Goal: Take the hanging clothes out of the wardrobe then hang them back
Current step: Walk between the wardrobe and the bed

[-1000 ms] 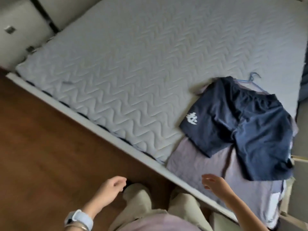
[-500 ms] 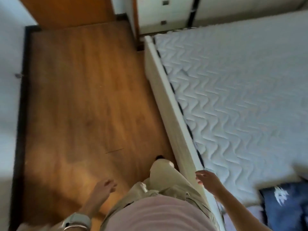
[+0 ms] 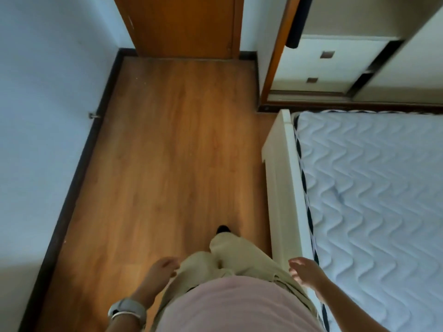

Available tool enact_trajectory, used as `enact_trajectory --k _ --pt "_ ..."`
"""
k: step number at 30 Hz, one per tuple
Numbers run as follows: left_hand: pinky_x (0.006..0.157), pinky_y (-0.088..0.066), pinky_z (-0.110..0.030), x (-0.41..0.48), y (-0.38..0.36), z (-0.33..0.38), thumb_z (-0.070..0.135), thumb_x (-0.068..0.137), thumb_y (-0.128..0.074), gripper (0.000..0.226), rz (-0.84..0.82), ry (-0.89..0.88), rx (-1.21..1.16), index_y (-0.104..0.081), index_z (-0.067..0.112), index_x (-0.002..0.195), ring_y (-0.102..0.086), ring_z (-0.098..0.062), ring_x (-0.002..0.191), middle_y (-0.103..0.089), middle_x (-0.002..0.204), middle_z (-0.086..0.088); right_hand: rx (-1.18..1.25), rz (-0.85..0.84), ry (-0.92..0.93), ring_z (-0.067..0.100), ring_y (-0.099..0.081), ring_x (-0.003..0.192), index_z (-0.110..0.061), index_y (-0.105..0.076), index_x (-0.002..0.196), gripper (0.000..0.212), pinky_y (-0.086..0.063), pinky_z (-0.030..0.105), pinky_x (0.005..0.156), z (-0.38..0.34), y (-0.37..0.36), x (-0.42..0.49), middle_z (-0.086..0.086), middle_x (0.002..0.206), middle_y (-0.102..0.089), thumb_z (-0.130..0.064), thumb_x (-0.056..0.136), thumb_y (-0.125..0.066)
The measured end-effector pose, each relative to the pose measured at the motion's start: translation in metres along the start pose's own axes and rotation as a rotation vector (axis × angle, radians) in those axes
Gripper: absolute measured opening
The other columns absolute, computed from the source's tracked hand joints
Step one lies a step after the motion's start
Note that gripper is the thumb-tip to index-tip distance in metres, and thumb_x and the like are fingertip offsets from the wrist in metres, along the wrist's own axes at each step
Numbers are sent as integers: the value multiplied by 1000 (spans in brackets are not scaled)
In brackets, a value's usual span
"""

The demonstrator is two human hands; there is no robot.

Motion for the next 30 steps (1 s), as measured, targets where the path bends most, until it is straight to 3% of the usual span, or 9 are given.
enact_trajectory --k 4,9,11,15,18,20,22,26,30 --pt "78 -39 -30 42 30 80 19 96 -44 23 63 -50 -44 -55 7 113 -56 -22 90 -59 105 -10 134 30 44 26 -61 101 -8 -55 122 31 -45 34 92 -98 56 31 13 112 -64 -16 94 -46" --pt "62 -38 -30 99 58 145 17 96 -44 29 84 46 -20 -55 -1 116 -54 -25 88 -59 103 -14 217 38 111 19 -59 99 -12 -53 124 32 -42 30 93 -190 104 71 8 116 -61 -21 95 -44" --pt "65 -37 -28 128 68 170 14 94 -46 30 55 82 45 -54 -4 118 -53 -25 88 -59 99 -14 232 60 83 19 -59 96 -13 -54 118 26 -44 28 87 -212 119 90 9 113 -62 -19 95 -44" --pt "65 -44 -18 185 90 252 8 94 -45 30 16 41 166 -55 -5 120 -51 -26 107 -55 123 -20 307 93 -63 19 -59 75 -8 -58 99 13 -44 17 57 -239 142 128 10 88 -63 -9 94 -47" --pt "81 -44 -27 225 108 345 10 93 -48 23 20 6 259 -67 -1 100 -56 -25 92 -62 99 -14 403 79 -150 14 -52 58 -4 -61 90 12 -39 18 48 -265 155 146 10 79 -58 -6 92 -49" --pt "64 -34 -29 248 115 403 8 93 -49 20 12 32 190 -63 -5 98 -52 -23 73 -59 85 -13 501 95 -189 16 -48 57 -2 -60 87 13 -39 19 45 -288 169 151 13 81 -57 -5 92 -49" --pt "61 -27 -27 270 119 466 9 94 -45 26 28 -12 159 -56 -5 113 -52 -24 84 -57 97 -15 607 132 -164 17 -49 61 1 -62 94 15 -40 16 45 -317 187 157 12 82 -57 -6 92 -48" --pt "82 -33 -33 294 91 585 13 96 -43 21 -37 -185 210 -55 6 111 -52 -23 99 -57 106 -11 726 220 -110 19 -53 72 -11 -61 85 15 -41 22 60 -364 232 177 11 84 -60 -9 92 -48" --pt "64 -35 -27 322 45 645 14 95 -46 15 -127 -227 291 -57 8 101 -55 -22 90 -58 100 -11 812 269 -140 16 -52 66 -5 -58 87 13 -44 16 50 -381 276 210 10 80 -57 -3 92 -47"
Point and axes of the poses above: each hand's wrist, its own x-axis towards the middle knuckle, its own y-axis out of the back of the hand, z = x × y, the point moved 6 cm from there along x, towards the middle knuckle
